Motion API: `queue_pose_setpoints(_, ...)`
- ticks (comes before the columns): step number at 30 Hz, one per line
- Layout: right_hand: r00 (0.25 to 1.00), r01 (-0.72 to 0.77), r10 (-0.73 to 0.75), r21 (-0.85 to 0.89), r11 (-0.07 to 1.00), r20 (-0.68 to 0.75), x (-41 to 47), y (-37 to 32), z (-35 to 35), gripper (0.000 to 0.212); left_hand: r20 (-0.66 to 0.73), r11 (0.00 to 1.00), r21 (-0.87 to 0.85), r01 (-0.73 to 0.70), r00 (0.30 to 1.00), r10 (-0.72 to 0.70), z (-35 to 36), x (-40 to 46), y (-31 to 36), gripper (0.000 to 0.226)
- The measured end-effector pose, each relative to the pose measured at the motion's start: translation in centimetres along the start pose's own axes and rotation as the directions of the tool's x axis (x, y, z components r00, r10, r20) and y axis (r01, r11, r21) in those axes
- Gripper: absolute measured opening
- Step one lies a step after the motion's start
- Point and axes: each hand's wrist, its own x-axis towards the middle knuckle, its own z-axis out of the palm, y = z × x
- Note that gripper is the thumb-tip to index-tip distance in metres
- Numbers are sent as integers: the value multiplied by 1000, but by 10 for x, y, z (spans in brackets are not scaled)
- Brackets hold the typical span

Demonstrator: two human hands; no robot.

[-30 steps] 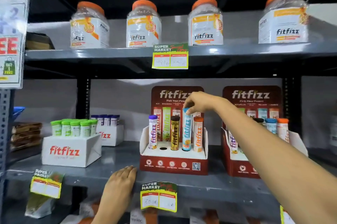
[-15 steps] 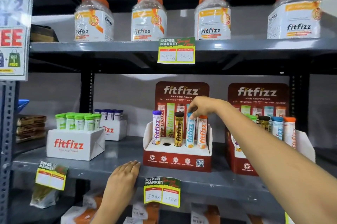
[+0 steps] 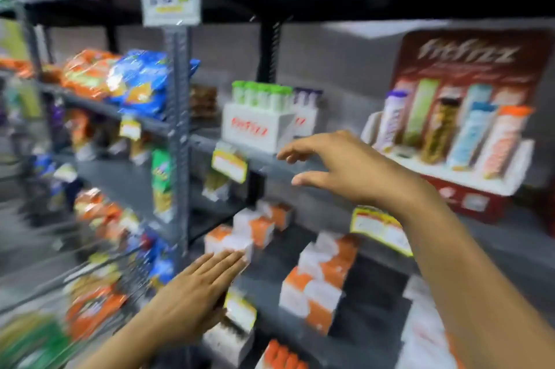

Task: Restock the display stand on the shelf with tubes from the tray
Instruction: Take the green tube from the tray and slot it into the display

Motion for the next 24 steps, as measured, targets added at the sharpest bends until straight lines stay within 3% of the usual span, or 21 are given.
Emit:
queue_pose_setpoints(1,999,34,-36,59,998,28,2,-10,21,39,38,1000,23,-8,999,7,-1,-21,-3,82)
queue_pose_setpoints(4,949,129,-186,226,966,253,16,-55,124,35,323,993,56,108,939,-121,11,-136,-4,80)
queue_pose_setpoints(7,846,117,-264,322,939,464,14,-111,234,32,557,959,52,279,789,-260,18,-256,11,78)
queue_pose_setpoints(10,758,70,-292,372,926,583,-3,-159,332,31,657,893,30,449,664,-356,13,-337,34,69)
queue_pose_setpoints(15,535,-19,-284,347,938,796,-72,-225,456,35,793,761,115,639,403,-457,12,-427,72,45)
queue_pose_setpoints(18,433,-18,-298,338,941,851,-112,-255,506,41,773,751,178,636,382,-507,20,-451,88,31)
queue_pose_setpoints(20,405,-13,-290,323,946,867,-133,-270,528,40,784,734,180,654,355,-509,26,-456,92,31)
queue_pose_setpoints(24,398,-6,-278,305,952,874,-160,-291,560,37,754,745,173,644,399,-521,34,-461,91,31)
